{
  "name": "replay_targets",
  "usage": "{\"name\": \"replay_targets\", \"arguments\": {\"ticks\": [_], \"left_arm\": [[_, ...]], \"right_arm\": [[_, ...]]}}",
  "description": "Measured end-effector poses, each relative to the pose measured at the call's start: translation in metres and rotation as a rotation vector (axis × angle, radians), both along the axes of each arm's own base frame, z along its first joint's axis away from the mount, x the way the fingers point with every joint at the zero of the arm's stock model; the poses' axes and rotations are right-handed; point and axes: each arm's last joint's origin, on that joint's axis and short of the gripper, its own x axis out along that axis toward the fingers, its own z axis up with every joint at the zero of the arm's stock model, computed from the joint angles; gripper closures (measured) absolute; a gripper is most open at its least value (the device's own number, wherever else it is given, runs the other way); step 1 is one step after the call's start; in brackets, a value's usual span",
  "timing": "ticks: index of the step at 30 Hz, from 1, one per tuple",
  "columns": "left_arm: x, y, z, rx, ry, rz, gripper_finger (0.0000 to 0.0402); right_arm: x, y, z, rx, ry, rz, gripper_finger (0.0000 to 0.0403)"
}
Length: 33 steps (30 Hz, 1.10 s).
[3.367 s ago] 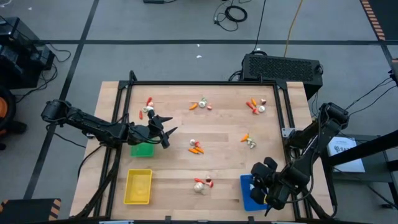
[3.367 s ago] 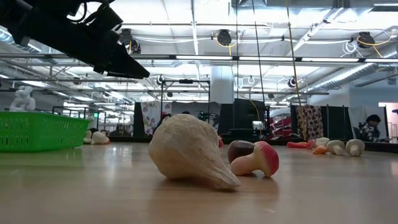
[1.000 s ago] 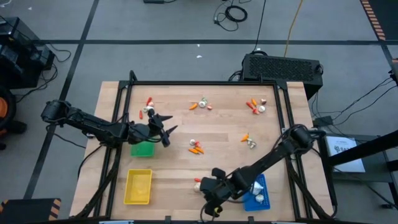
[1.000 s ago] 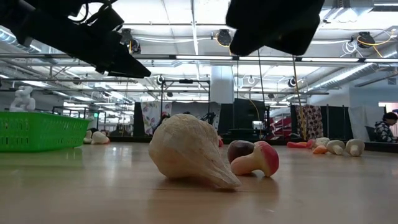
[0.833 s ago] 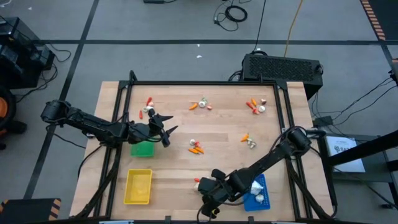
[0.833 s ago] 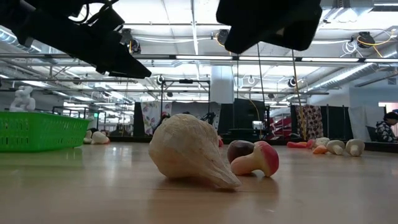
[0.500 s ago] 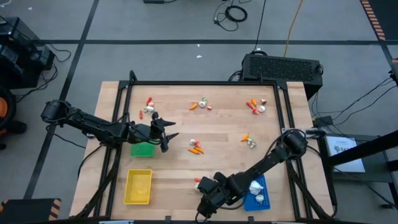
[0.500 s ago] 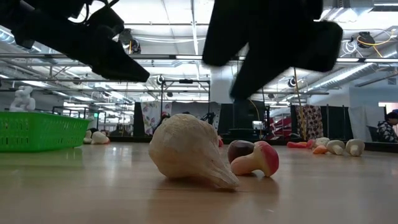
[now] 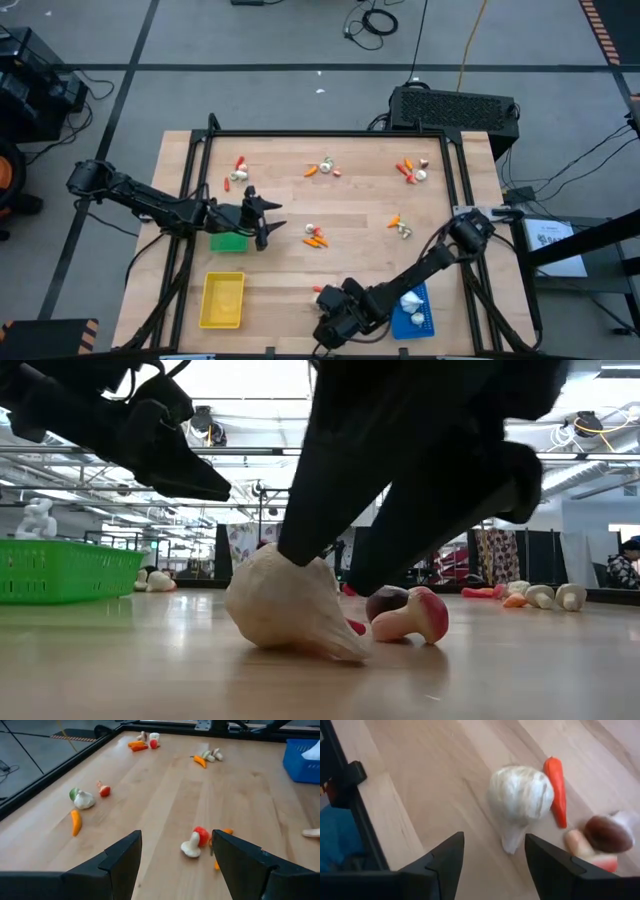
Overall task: Sort produce into baskets
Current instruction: Put the garlic into the blue bin
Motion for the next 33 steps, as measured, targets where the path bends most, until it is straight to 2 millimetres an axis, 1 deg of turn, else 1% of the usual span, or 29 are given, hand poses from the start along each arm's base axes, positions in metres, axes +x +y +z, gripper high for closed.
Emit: {"name": "replay_targets", "arguments": {"ticks": [8,14,16,19,20,23,33], "left_arm": [[-0.001,-0.002,-0.002,0.004,0.021,-0.008,0.0153],[-0.002,-0.001,-0.003,-0.015,0.034,0.001,0.0153],[-0.002,-0.001,-0.004,-0.014,0.042,0.002,0.0153],[-0.002,-0.001,-0.004,-0.014,0.044,0.002,0.0153],[-0.002,-0.001,-0.004,-0.014,0.043,0.002,0.0153],[-0.002,-0.001,-0.004,-0.015,0.038,0.002,0.0153],[-0.002,-0.001,-0.003,-0.014,0.033,0.006,0.0153]], "right_arm": [[-0.002,0.001,0.0,-0.052,-0.013,-0.007,0.0205],[-0.002,0.0,-0.001,-0.059,-0.007,0.001,0.0205],[-0.002,0.002,-0.007,-0.064,0.0,0.002,0.0205],[0.0,0.004,-0.026,-0.073,0.025,-0.003,0.0205],[0.0,0.006,-0.029,-0.076,0.02,-0.004,0.0205],[0.001,0.008,-0.035,-0.088,0.009,-0.007,0.0205],[-0.002,0.011,-0.037,-0.13,-0.013,-0.03,0.021]]}}
